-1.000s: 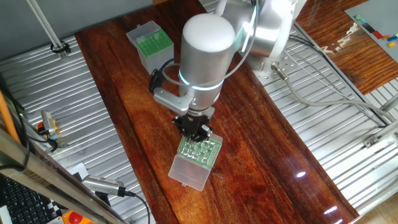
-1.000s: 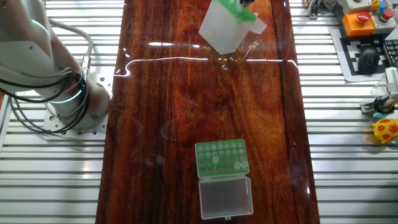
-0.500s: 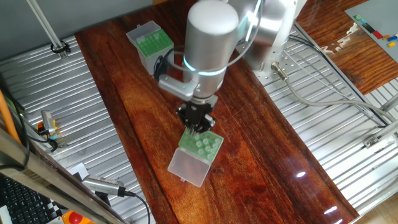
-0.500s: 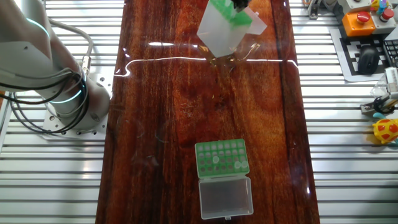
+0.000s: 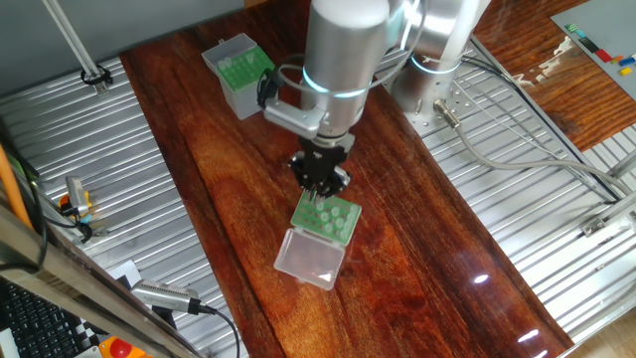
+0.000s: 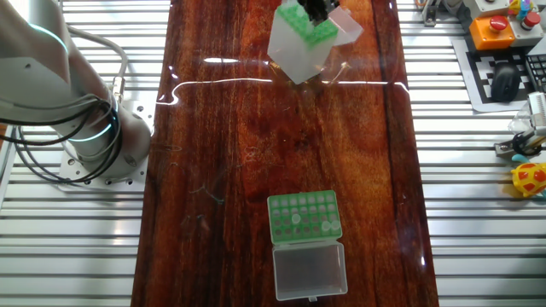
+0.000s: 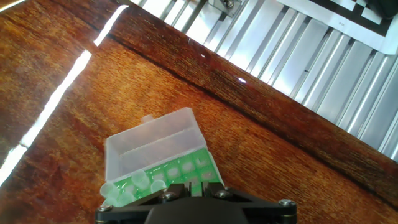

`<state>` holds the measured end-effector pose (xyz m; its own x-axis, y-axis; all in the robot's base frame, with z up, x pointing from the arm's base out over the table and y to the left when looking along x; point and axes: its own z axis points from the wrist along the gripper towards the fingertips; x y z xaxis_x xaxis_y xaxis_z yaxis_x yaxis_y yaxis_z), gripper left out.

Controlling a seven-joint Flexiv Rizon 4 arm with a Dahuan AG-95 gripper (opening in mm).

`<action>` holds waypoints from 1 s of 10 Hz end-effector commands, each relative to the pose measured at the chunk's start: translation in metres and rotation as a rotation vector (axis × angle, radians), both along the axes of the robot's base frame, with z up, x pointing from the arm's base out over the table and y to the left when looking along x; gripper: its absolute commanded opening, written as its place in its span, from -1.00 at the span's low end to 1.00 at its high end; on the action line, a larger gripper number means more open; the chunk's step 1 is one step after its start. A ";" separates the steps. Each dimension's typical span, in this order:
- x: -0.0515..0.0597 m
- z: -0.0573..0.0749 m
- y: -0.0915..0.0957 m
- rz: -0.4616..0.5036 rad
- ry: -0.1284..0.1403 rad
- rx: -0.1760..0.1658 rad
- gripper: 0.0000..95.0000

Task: Transfer all large pipette tips from one holder to another

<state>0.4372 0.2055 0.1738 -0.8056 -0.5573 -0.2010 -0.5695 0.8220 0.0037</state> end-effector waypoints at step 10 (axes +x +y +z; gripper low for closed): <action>-0.009 0.007 -0.024 0.034 0.002 0.007 -1.00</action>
<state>0.4277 0.1798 0.1816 -0.7855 -0.5841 -0.2046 -0.5984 0.8011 0.0104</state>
